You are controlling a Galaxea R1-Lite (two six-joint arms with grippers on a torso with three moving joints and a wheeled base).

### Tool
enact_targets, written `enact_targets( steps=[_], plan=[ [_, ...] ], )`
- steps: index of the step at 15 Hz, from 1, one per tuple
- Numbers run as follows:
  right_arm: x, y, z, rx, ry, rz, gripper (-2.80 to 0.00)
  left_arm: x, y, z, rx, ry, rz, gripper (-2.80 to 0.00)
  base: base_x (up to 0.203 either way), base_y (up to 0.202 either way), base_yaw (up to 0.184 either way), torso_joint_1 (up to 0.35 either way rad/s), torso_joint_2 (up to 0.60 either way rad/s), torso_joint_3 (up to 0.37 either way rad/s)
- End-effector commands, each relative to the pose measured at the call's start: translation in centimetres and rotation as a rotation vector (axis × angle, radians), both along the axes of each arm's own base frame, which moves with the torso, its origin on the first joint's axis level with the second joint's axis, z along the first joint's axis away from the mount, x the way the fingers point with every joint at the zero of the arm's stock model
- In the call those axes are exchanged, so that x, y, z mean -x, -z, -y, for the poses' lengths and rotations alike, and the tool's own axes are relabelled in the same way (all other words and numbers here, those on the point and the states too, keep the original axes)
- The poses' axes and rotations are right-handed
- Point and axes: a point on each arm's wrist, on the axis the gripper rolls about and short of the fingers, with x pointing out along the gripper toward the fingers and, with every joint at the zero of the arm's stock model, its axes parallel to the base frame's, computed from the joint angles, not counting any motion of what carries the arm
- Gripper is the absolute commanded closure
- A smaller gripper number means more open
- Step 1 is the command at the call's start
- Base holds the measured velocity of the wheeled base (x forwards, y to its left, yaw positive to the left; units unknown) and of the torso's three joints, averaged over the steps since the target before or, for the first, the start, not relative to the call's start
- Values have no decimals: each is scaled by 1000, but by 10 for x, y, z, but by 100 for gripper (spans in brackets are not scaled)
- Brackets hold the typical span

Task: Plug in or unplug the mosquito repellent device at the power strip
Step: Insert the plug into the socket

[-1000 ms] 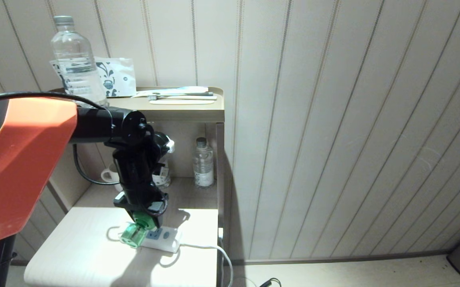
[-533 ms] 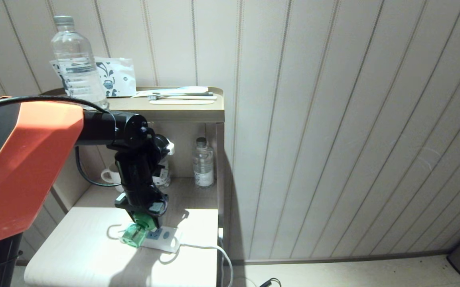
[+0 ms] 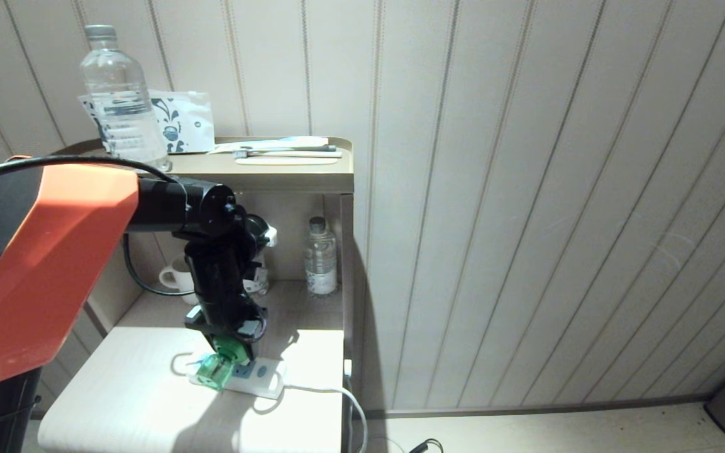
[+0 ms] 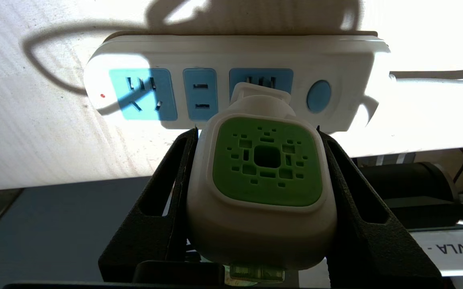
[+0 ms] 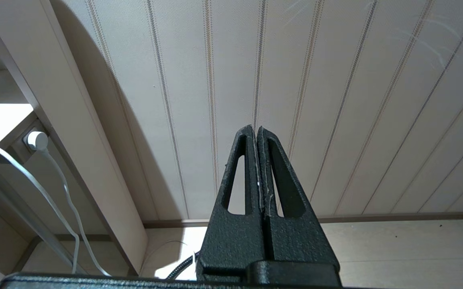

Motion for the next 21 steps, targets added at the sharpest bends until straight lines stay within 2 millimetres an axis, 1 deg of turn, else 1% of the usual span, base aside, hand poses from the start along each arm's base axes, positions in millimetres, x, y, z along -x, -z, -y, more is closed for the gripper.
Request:
enact_targets(
  steps=[1, 10, 18, 21],
  plan=[
    [0, 0, 0, 0, 0, 0, 0, 0, 4, 0, -9, -1, -16, 0, 0, 0, 0, 0, 0, 0],
    [0, 0, 0, 0, 0, 0, 0, -2, 5, 5, -4, 8, -2, 0, 0, 0, 0, 0, 0, 0],
    [0, 0, 0, 0, 0, 0, 0, 0, 8, 4, -13, -33, -20, 0, 0, 0, 0, 0, 0, 0],
    [0, 0, 0, 0, 0, 0, 0, -3, 11, 5, -16, -57, -13, 0, 0, 0, 0, 0, 0, 0]
  ],
)
